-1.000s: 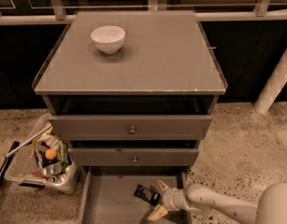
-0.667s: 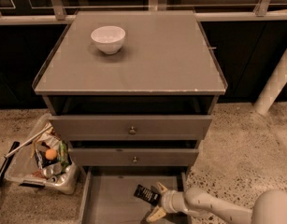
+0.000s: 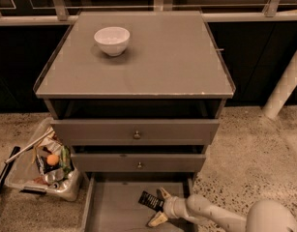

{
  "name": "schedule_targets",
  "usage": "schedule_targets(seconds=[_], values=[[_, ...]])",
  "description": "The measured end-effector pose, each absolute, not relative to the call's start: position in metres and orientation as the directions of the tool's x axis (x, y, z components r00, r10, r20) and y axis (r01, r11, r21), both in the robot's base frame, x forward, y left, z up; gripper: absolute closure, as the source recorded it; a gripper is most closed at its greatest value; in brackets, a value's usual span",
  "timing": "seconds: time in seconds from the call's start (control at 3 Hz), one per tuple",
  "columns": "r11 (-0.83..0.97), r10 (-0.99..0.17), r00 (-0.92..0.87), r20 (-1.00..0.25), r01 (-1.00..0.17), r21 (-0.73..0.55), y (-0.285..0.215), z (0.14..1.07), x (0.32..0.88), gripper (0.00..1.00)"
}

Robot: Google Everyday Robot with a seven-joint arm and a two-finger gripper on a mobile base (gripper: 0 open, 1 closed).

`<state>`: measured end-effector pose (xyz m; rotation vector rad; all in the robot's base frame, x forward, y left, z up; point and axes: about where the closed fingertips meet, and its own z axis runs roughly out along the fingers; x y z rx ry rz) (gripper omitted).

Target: Pick rxbar chocolate from bottom drawer and place on counter

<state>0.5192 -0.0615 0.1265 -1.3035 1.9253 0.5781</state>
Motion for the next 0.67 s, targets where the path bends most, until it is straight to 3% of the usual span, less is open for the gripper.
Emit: schedule_targets(seconds=[0.67], values=[[0.403,-0.605,-0.245,-0.758,-0.915,-0.026,-0.0612,0.1076,0.5271,0.0]])
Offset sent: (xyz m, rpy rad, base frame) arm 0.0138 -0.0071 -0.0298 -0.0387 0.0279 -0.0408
